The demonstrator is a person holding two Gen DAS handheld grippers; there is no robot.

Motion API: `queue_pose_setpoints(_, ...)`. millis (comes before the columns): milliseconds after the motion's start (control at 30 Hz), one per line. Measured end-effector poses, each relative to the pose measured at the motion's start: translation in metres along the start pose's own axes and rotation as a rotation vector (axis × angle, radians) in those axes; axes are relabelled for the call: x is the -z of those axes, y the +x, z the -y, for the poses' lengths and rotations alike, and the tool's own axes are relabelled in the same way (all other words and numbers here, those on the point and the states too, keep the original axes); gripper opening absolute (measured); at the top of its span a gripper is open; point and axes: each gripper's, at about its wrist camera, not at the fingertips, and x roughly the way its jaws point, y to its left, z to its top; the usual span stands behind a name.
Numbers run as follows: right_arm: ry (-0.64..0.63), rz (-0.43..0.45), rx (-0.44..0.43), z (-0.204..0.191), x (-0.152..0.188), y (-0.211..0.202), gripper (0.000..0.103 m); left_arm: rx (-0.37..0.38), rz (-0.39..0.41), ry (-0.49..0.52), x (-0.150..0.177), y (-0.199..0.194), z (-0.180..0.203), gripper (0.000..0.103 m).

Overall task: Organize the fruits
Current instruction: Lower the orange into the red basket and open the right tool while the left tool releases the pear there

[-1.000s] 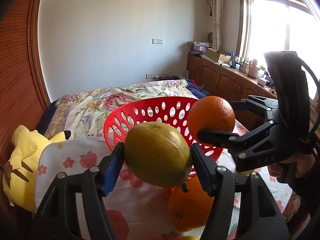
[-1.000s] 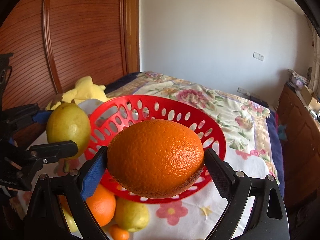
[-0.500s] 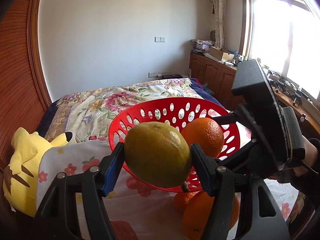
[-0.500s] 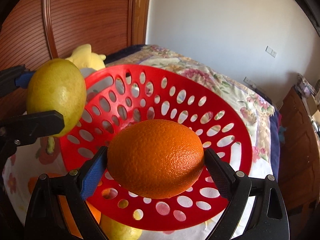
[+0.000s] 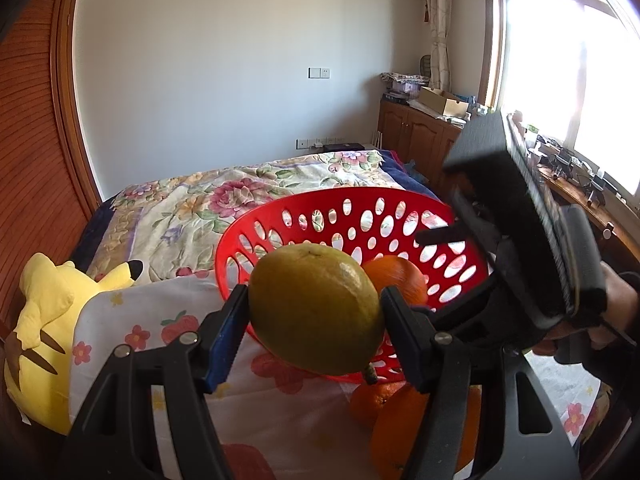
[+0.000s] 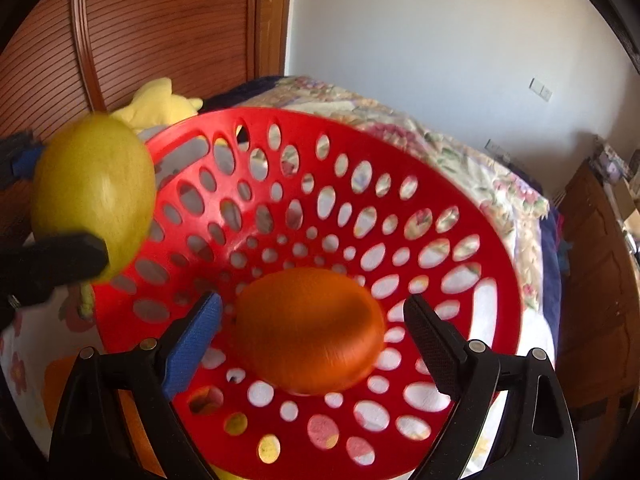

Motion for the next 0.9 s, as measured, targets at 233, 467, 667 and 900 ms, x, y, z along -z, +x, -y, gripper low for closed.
queue_pose_setpoints(233,0.036,0.055,-0.001,0.009,-0.008,-0.019,0.093,0.015,-0.015,0.017,-0.002,0.006,0.006,0.066)
queue_pose_setpoints(467,0.102,0.102,0.004,0.025,0.01,-0.037,0.093,0.014,-0.073,0.052,-0.002,0.023,0.017,0.067)
queue_pose_setpoints(667,0.119,0.131,-0.004,0.028,0.02,-0.049,0.094,0.001,-0.1,0.054,0.0,0.03,0.022,0.067)
queue_pose_setpoints(900,0.136,0.15,-0.015,0.024,0.036,-0.058,0.094,0.002,-0.042,0.043,-0.002,0.015,0.021,0.067)
